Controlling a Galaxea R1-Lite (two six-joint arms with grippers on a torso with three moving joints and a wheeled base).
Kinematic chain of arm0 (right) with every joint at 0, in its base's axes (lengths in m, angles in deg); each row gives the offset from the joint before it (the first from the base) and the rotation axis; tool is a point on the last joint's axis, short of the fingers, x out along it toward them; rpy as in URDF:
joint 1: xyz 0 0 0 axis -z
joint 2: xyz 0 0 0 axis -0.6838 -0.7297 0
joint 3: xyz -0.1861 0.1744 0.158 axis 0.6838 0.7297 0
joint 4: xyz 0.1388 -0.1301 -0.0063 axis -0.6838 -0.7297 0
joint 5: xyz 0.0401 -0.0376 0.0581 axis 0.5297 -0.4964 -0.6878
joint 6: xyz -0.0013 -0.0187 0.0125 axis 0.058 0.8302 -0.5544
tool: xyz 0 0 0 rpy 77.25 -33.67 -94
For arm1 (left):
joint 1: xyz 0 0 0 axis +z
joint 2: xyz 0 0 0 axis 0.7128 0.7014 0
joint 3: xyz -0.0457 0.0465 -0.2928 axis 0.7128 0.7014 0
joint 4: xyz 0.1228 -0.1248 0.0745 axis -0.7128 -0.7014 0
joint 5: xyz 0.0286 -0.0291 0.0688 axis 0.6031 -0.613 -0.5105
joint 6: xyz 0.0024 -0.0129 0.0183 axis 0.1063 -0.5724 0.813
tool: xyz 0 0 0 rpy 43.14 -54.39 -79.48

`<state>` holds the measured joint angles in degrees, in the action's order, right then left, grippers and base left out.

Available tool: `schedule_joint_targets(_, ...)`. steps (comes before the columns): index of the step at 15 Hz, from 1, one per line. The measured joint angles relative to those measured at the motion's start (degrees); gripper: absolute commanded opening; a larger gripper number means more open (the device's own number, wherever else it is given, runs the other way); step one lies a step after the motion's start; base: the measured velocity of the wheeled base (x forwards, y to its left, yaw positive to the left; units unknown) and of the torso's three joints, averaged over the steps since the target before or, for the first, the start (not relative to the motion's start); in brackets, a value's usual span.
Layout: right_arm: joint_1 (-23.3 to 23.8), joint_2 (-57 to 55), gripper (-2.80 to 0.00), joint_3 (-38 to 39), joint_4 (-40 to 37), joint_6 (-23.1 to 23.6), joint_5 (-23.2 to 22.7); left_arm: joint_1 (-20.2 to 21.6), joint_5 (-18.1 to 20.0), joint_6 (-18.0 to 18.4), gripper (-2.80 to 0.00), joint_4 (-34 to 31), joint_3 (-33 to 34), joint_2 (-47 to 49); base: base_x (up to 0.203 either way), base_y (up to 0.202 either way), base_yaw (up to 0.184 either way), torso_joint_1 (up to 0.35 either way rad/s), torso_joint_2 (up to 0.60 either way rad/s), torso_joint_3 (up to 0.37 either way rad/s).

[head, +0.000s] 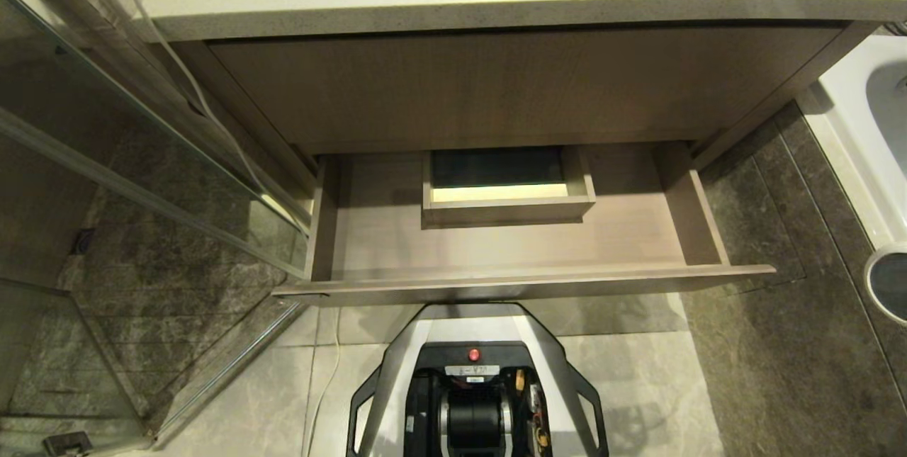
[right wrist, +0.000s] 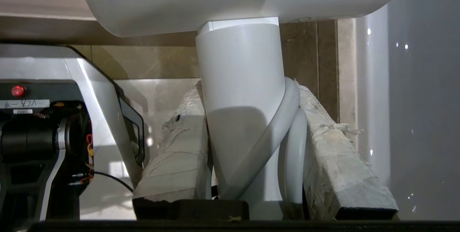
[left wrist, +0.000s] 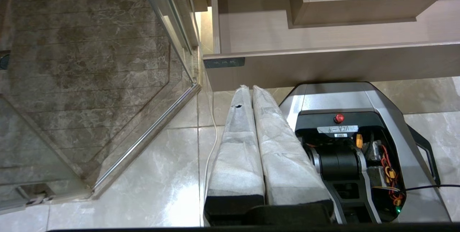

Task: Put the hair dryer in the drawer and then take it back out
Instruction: Put it into the drawer

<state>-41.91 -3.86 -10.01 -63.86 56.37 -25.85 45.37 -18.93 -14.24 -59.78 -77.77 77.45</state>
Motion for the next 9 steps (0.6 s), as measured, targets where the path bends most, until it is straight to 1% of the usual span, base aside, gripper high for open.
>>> schedule_joint_targets(3, -0.38, -0.96, -2.8, 0.22, 0.58, -0.05, 0.04, -0.01, 0.0, 0.02, -2.8, 0.0, 0.0, 0.0, 0.0, 0.0, 0.0, -0.262, 0.39, 0.124)
schedule_joint_targets(6, -0.64, -1.93, -2.8, 0.82, 1.0, -0.02, 0.0, -0.01, 0.02, 0.02, -2.8, -0.06, 0.0, 0.0, 0.0, 0.0, 0.0, -0.368, 0.5, 0.13)
schedule_joint_targets(7, -0.71, -2.32, -2.8, 0.97, 1.05, -0.05, -0.02, -0.01, 0.02, 0.0, -2.8, -0.05, 0.0, 0.0, 0.0, 0.0, 0.0, -0.276, 0.39, 0.115)
schedule_joint_targets(9, -0.85, -3.01, -2.8, 1.16, 0.94, -0.12, 0.01, -0.01, 0.04, 0.02, -2.8, -0.05, 0.0, 0.0, 0.0, 0.0, 0.0, -0.181, 0.36, 0.197)
